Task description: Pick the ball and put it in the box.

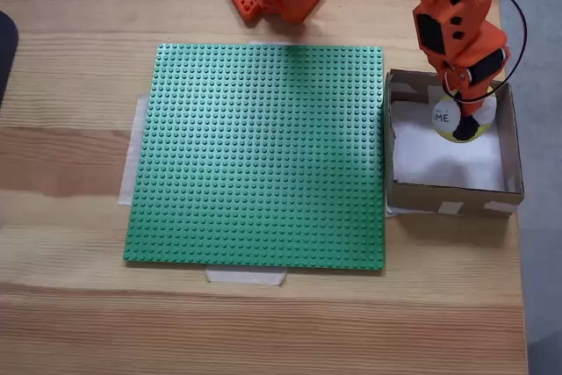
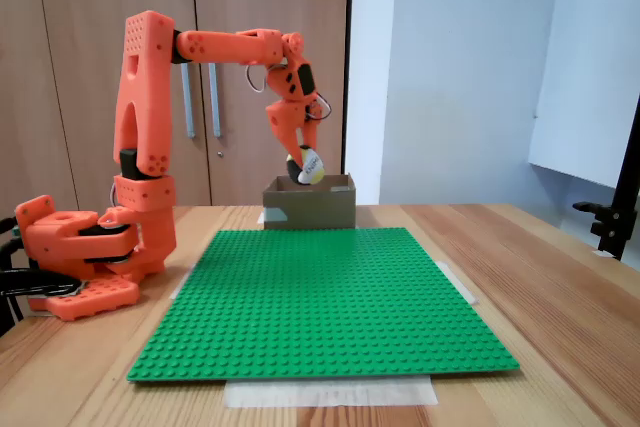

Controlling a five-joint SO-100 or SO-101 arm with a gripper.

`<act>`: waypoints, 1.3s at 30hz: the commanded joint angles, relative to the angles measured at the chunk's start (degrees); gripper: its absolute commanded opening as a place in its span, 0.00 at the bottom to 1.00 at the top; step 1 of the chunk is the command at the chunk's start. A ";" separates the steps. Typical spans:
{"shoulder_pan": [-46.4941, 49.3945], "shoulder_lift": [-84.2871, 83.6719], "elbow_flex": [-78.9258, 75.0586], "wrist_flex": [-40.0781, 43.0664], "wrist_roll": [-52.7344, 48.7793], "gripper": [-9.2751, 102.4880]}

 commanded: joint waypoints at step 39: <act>0.53 8.17 1.14 -0.53 1.14 0.29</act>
